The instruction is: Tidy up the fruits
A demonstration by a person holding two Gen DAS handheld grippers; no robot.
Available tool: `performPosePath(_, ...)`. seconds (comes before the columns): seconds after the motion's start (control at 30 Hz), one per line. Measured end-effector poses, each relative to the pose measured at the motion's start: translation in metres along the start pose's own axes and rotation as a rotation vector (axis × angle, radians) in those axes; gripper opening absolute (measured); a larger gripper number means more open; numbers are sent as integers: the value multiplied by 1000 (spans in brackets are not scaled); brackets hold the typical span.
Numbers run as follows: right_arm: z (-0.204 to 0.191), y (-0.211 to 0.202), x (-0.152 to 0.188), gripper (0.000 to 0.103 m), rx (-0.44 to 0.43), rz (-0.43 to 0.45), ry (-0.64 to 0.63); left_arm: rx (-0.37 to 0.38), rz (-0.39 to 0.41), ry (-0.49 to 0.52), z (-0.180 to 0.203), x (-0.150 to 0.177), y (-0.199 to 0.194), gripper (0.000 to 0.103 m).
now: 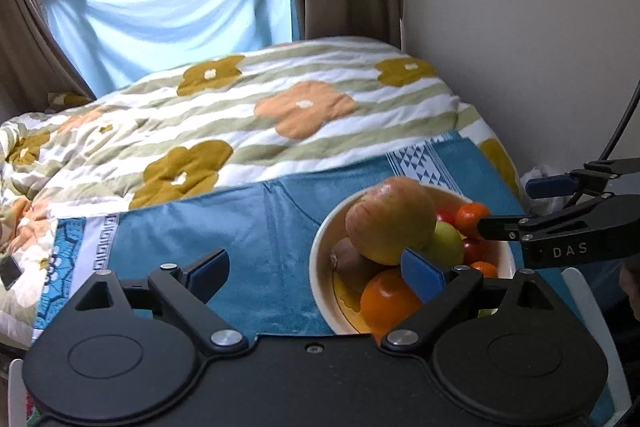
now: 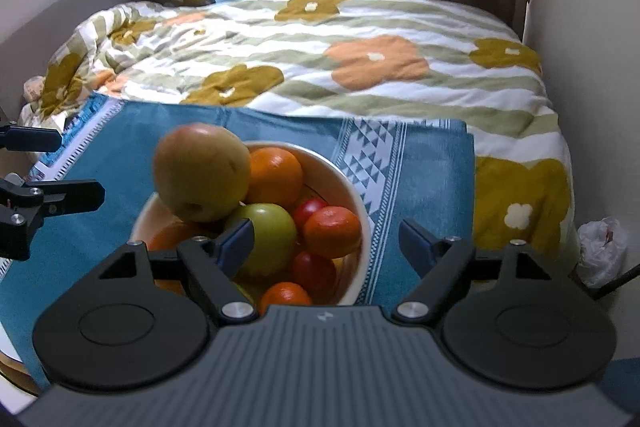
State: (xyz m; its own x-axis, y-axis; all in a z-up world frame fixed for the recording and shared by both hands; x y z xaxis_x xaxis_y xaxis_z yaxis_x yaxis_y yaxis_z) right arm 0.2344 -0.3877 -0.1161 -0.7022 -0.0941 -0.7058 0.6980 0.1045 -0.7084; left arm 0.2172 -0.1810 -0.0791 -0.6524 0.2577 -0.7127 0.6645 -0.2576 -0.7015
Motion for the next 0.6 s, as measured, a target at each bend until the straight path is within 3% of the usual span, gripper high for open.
performPosePath(0.3,-50,-73,-12,94,57,76,16,4,110,-24,-34,11,-77,95)
performPosePath(0.6,-114,-143,-3,95,109,108,93,-22,178,-78,-76,47,-149,95)
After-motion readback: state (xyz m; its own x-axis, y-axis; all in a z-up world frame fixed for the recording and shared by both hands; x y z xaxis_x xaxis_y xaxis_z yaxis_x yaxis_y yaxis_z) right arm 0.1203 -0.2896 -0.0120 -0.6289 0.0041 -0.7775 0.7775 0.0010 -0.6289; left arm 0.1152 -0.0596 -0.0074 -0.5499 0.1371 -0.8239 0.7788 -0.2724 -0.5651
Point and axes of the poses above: each gripper's, at about its wrist camera, not at the fingertips, and y roughly the way its jaws point, z to its right, x to its underside, the point moved 4 cm from there along y, roughly the way its jaws point, and after that the axes turned 6 degrees about x, right-handed, at the moved point
